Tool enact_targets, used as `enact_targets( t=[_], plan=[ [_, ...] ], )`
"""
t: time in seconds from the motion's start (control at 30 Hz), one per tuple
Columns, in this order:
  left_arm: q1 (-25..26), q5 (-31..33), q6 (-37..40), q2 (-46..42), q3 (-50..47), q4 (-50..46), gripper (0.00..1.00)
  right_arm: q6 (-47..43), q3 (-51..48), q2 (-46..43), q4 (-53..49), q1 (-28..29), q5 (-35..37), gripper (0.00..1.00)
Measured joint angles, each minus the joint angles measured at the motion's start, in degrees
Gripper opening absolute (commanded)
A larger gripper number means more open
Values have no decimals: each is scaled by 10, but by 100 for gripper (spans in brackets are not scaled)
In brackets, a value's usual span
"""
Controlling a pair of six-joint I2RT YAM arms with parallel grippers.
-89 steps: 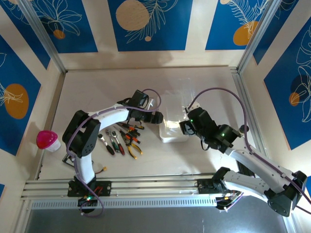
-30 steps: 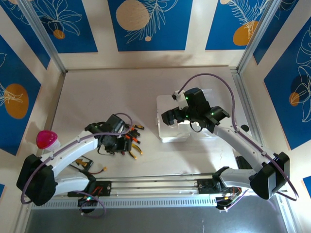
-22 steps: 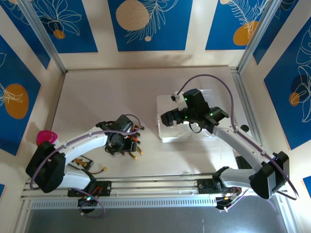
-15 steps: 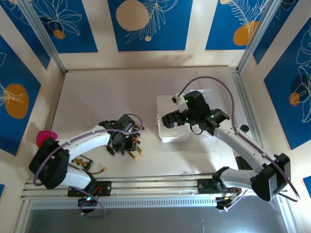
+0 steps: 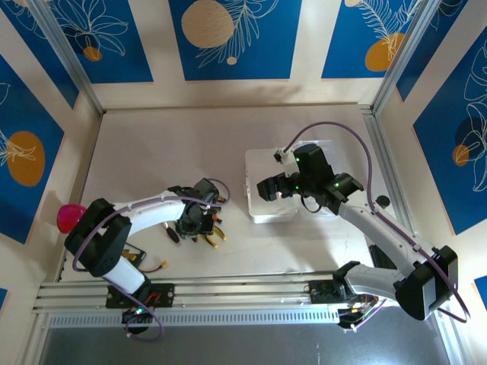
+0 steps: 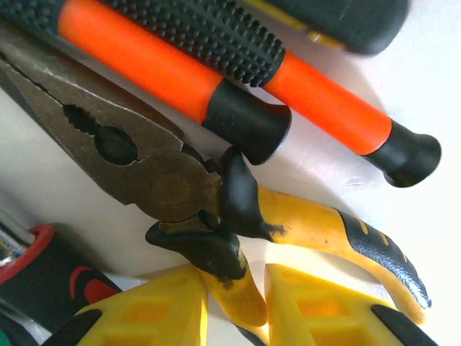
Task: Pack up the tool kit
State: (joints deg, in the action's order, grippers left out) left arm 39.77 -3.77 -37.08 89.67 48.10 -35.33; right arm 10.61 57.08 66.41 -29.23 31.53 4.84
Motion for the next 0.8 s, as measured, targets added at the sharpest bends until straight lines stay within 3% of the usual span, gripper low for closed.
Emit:
enact_targets(
  t=[0.1, 0.23, 0.3, 0.5, 0.8],
  plan=[
    [0, 0, 0, 2, 1, 0, 25, 0, -1, 0, 2, -5, -3, 99],
    [0, 0, 1, 2, 1, 0, 5, 0, -7, 0, 5, -13, -9, 99],
    [0, 0, 3, 0, 2, -2, 0, 0, -7, 0, 6, -16, -10, 99],
    [0, 10, 12, 0, 9, -14, 0, -3, -7, -3, 11, -22, -18, 99],
    [1, 91, 52, -39, 103, -128, 0, -16, -7, -3, 17, -42, -46, 99]
  ],
)
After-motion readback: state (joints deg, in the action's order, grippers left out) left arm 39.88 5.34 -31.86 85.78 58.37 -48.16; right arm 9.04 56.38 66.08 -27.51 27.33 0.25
